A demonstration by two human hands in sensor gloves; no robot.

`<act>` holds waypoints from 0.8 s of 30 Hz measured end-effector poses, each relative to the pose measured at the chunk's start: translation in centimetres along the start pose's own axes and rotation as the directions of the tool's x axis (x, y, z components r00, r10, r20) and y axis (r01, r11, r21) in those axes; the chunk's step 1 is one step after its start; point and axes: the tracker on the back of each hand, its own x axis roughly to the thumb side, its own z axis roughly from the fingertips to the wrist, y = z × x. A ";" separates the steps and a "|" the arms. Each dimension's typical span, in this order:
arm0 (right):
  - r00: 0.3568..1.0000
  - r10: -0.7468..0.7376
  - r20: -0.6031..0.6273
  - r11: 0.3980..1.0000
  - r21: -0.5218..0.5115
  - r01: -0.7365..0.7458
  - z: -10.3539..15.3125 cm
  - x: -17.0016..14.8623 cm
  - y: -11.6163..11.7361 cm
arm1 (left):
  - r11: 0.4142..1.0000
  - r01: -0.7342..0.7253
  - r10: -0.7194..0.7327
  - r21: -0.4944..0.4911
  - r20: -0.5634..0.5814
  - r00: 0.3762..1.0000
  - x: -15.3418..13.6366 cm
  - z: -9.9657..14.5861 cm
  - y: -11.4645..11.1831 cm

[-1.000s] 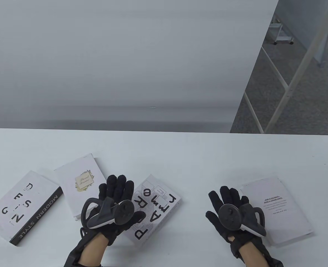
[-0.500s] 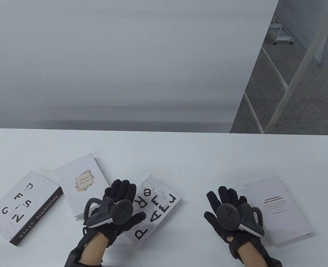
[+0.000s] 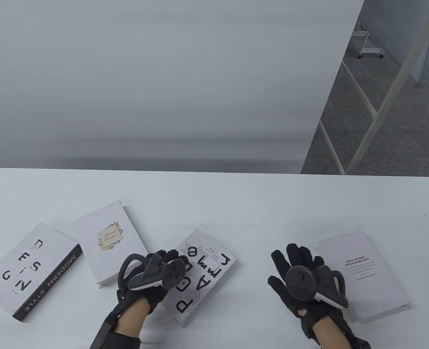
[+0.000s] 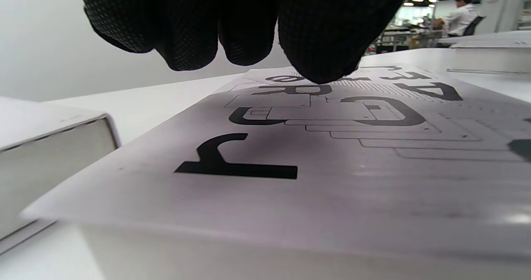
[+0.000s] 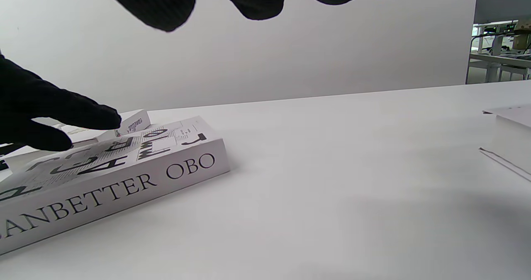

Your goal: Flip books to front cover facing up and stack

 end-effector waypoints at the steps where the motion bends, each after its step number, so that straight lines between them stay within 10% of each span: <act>1: 1.000 -0.002 0.001 1.000 0.007 0.002 -0.1 0.0 0.1 | 1.000 -0.002 0.002 0.001 0.005 1.000 0.2 -0.3 0.0; 9: 1.000 -0.001 0.008 1.000 0.021 0.001 0.0 0.4 -0.1 | 0.974 -0.129 0.123 -0.187 -0.045 0.991 0.3 -2.0 -1.2; 24: 1.000 0.003 0.004 0.997 0.083 -0.003 -0.4 0.7 0.8 | 0.980 -0.135 0.126 -0.146 -0.074 0.989 0.6 -1.3 -1.0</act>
